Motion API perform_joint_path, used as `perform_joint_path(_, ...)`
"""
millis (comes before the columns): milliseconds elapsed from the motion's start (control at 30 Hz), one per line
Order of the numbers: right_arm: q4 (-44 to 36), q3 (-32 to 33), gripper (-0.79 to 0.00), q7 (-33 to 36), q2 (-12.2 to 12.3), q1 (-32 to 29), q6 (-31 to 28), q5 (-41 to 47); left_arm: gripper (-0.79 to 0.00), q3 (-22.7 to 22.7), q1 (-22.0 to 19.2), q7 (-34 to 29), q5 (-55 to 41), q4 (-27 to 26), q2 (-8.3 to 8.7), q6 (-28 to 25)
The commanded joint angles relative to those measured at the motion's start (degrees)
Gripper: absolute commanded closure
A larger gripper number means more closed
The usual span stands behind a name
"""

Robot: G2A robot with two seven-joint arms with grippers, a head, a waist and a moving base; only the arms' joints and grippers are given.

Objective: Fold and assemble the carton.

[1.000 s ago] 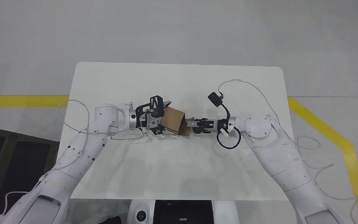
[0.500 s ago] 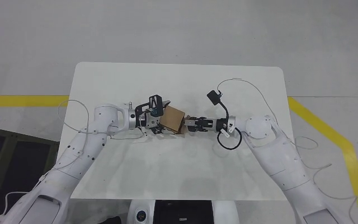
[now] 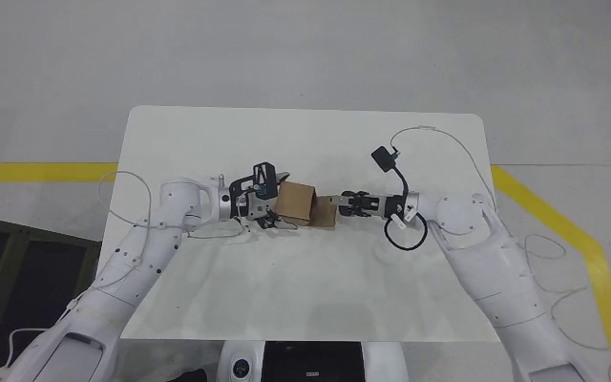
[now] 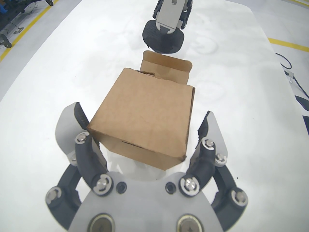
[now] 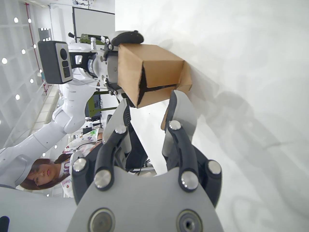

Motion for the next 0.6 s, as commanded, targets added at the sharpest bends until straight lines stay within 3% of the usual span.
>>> perform_joint_path(0, -0.4, 0.5, -0.302, 0.2, 0.3, -0.7, 1.8, -1.9, -0.785, -0.1, 0.1, 0.0, -0.1, 0.0, 0.00, 0.0)
perform_joint_path(267, 0.4, -0.1, -0.314, 1.4, 0.7, -1.6, 5.0, -4.7, -0.785, -0.3, 0.2, -0.1, -0.1, 0.0, -0.03, -0.1)
perform_joint_path(567, 5.0, -3.9, -0.311, 1.1, -0.8, 0.1, 0.2, 3.1, -0.785, -0.6, 0.4, -0.1, 0.0, 0.0, -0.03, -0.1)
